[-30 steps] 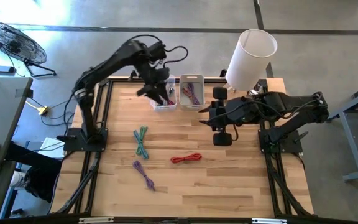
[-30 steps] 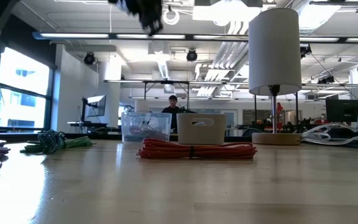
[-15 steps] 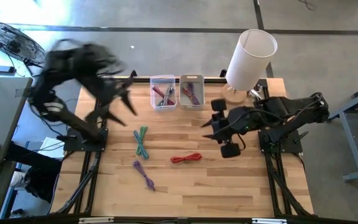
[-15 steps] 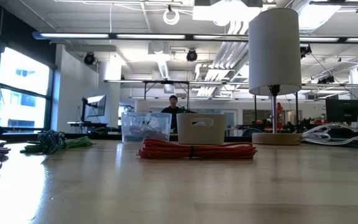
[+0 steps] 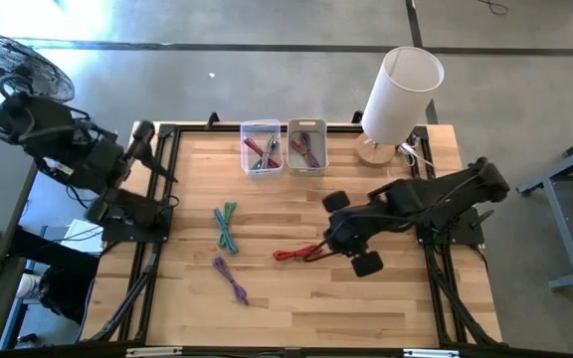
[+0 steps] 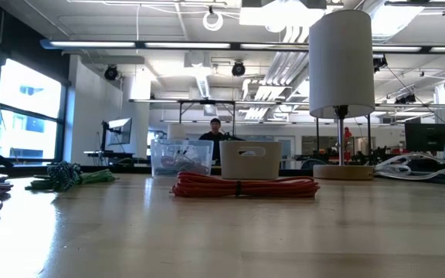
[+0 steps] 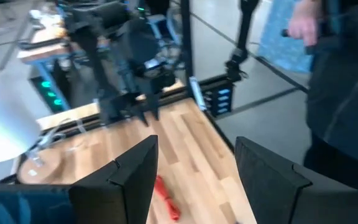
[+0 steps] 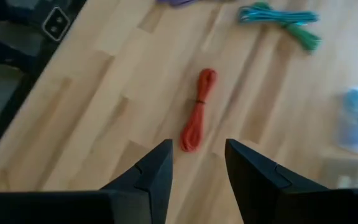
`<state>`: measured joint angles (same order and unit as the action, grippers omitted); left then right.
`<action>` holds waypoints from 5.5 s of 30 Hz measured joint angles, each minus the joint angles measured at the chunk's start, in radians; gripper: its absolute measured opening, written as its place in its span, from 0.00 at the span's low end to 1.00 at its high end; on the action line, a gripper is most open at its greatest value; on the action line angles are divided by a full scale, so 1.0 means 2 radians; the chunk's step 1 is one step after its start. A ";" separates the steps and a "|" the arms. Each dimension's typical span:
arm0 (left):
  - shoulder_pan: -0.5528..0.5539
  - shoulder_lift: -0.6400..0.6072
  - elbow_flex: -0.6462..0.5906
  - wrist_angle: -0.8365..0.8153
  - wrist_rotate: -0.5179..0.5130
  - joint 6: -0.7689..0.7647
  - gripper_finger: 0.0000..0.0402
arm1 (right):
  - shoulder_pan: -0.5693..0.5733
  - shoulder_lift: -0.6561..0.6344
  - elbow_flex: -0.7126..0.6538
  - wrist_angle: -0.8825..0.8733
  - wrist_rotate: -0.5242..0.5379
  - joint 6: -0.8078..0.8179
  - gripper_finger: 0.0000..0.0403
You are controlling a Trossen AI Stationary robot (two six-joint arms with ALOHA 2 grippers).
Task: Pick & Place USB Port
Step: Put the orange charger cable into the gray bin
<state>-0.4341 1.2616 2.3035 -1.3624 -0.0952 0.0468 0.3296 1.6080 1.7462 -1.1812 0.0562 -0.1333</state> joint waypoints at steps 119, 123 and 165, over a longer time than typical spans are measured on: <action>-0.153 0.100 -0.001 -0.104 -0.587 -0.093 0.52 | -0.184 -0.012 -0.183 0.334 0.209 0.281 0.01; -0.153 0.098 -0.001 -0.104 -0.609 -0.093 0.52 | -0.227 -0.007 -0.169 0.319 0.224 0.317 0.01; -0.153 0.094 -0.001 -0.104 -0.531 -0.092 0.52 | -0.348 0.085 -0.160 0.309 0.120 0.425 0.30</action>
<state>-0.7391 1.4502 2.3024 -1.5711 -1.1564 -0.1364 -0.3664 1.7771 1.4258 -0.5625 0.2969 0.7177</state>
